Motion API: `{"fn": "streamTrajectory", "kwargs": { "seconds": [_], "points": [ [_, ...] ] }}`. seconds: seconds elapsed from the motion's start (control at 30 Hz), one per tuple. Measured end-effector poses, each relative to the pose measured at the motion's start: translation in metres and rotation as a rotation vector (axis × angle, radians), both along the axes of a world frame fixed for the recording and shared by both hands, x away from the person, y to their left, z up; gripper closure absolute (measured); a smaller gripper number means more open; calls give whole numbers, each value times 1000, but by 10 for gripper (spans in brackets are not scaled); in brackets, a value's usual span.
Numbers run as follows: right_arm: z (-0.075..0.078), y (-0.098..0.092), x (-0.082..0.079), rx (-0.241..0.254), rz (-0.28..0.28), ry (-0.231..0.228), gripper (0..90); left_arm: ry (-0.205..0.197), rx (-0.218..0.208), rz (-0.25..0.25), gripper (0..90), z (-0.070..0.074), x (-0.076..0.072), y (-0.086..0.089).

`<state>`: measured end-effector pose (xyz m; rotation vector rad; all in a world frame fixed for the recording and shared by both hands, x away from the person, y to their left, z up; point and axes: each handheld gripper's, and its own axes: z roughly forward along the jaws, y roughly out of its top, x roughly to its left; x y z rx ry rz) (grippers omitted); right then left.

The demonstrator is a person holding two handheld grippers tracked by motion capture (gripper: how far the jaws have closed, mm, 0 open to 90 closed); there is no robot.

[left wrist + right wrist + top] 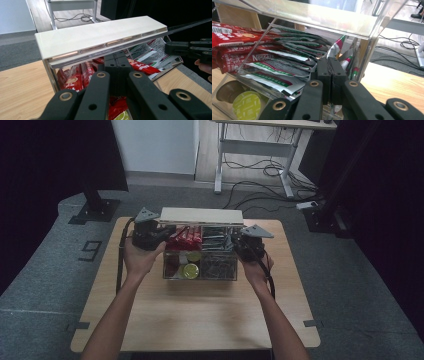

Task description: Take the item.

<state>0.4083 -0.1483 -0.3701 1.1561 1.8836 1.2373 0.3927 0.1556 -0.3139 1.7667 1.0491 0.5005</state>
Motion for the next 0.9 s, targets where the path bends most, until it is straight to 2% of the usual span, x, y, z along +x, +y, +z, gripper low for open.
{"fn": "streamTrajectory", "kwargs": {
  "seconds": [0.2,0.57,0.9],
  "points": [
    [0,-4,-3,21,11,-7,889,0,1,0,900,0,0,0],
    [-1,-14,-9,91,49,9,893,1,-1,3,900,0,1,0],
    [5,-24,-22,138,68,-23,894,1,-5,6,900,1,1,0]
  ]
}}
